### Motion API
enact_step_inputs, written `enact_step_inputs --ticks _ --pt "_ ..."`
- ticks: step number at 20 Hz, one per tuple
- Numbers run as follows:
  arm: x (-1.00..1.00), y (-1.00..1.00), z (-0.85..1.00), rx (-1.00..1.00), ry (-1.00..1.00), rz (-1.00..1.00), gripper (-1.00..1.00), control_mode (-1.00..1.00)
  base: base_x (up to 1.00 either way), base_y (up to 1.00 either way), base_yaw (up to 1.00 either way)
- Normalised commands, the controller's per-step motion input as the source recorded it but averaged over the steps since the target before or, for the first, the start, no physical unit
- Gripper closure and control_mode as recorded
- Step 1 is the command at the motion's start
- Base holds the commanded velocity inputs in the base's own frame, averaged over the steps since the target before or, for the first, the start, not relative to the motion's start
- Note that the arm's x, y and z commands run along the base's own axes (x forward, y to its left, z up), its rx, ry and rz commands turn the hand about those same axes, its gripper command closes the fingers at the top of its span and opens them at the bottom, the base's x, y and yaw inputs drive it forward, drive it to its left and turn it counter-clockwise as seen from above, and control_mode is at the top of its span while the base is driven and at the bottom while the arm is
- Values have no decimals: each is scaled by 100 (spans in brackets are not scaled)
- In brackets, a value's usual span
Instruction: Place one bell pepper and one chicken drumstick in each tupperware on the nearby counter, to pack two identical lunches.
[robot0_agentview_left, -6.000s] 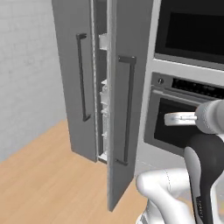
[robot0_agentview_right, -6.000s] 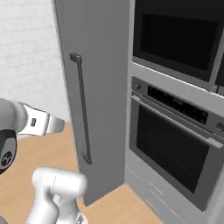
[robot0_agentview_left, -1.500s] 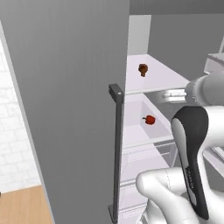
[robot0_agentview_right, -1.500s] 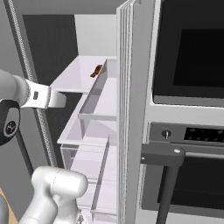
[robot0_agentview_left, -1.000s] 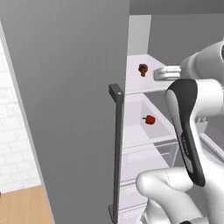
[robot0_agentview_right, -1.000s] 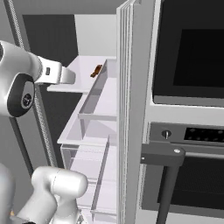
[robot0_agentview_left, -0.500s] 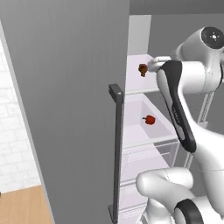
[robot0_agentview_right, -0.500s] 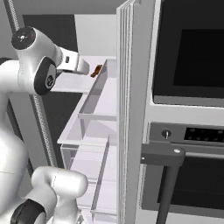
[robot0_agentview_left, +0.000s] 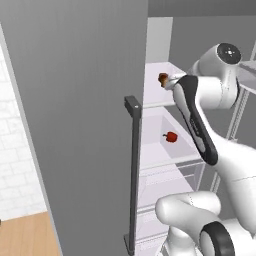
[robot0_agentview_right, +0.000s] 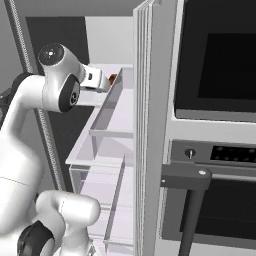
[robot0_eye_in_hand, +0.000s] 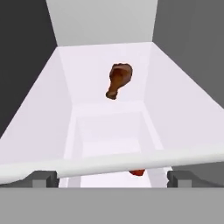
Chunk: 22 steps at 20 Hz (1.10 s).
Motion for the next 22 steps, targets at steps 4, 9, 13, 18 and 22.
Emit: enact_step_inputs --ticks 4,9,13,18,22 --pt "77 -4 -18 1 5 2 -100 -100 0 0 0" --pt "75 -3 0 2 15 0 -100 -100 0 0 0" --pt "64 -1 -3 0 3 0 -100 -100 0 0 0" --pt "58 0 -14 0 0 0 -100 -100 0 0 0" --pt "64 0 -32 0 3 0 -100 -100 0 0 0"
